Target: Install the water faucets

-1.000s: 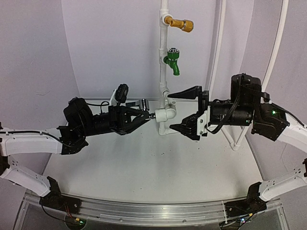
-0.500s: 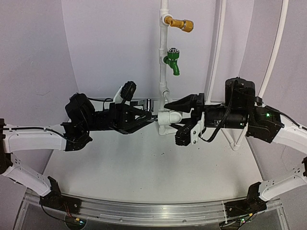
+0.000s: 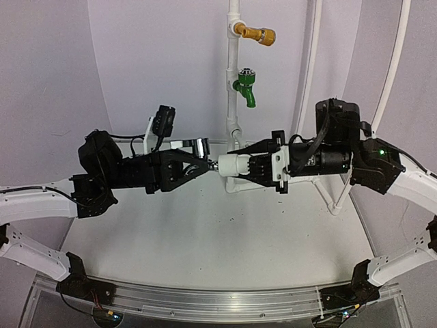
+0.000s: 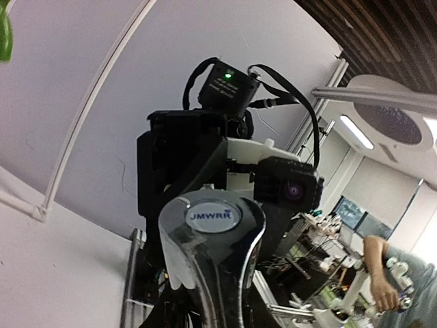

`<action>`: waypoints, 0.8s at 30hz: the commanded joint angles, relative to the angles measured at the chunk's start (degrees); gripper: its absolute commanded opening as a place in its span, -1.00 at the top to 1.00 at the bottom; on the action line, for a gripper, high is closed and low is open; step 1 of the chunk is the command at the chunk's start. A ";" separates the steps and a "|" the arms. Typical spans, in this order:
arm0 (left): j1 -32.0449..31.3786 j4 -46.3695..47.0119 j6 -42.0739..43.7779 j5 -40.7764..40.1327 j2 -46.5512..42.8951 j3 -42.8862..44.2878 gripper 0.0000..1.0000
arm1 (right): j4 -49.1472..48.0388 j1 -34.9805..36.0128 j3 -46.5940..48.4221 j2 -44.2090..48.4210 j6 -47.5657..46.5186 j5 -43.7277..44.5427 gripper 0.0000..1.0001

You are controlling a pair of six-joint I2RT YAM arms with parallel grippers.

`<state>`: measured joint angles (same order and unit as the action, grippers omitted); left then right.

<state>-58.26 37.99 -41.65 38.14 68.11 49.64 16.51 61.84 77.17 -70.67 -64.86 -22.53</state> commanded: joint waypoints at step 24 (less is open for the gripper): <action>-14.11 -28.71 73.97 -35.13 -6.56 3.88 1.00 | -1.01 -7.11 4.77 -7.08 78.10 -36.81 0.04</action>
<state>-71.02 12.55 29.89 9.98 60.41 53.00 22.56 55.61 79.53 -75.97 5.68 -52.50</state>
